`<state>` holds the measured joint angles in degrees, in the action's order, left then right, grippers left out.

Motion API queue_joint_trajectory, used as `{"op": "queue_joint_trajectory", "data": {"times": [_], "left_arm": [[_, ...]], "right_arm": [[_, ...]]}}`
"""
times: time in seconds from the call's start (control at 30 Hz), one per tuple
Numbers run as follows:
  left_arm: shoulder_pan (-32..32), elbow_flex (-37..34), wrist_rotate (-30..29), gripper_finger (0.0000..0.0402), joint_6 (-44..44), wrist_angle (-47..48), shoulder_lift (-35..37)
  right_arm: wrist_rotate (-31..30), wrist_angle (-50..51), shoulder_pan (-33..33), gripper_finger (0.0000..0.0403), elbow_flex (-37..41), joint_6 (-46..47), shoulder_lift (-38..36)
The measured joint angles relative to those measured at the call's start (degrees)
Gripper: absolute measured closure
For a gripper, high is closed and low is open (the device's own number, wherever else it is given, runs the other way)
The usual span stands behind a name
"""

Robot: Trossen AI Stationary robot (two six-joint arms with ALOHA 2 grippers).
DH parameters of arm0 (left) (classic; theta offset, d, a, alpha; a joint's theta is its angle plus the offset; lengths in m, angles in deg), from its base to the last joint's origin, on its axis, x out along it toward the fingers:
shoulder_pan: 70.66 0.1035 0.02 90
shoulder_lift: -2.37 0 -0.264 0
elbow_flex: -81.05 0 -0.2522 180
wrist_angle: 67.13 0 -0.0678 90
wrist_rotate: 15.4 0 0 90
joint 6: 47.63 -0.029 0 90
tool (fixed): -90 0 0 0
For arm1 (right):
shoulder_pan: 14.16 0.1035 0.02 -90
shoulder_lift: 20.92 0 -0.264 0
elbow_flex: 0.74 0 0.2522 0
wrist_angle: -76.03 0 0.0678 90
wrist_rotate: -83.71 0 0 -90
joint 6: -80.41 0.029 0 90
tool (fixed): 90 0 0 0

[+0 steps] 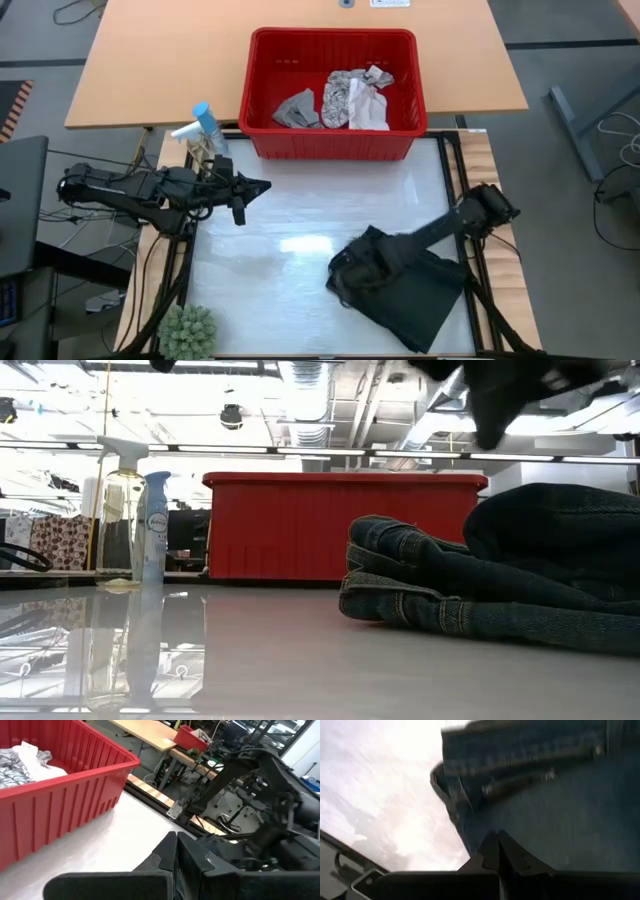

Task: Fold Laundry from Bin
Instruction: Fold the blue pants from the red laundry bin

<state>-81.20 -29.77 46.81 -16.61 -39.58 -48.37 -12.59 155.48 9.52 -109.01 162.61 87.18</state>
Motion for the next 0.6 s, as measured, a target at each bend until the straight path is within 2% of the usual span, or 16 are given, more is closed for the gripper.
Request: {"op": "queue_joint_trajectory", "data": {"times": [0.13,0.23,0.33,0.6], "left_arm": [[0.02,0.0,-0.01,0.0401,-0.09,0.26,-0.01],[0.02,0.0,0.01,0.0402,-0.01,1.34,0.02],[0.02,0.0,0.35,0.0401,0.19,3.12,0.02],[0.02,0.0,0.45,0.0401,1.84,6.75,0.02]], "right_arm": [[-0.5,-1.55,-3.83,0.0387,0.06,-5.61,3.61],[4.47,-1.41,-4.04,0.0387,0.06,-8.54,6.62],[10.5,-1.55,-2.19,0.0387,0.06,-9.21,9.55],[19.82,-2.17,5.04,0.0387,0.01,-3.79,11.2]]}}
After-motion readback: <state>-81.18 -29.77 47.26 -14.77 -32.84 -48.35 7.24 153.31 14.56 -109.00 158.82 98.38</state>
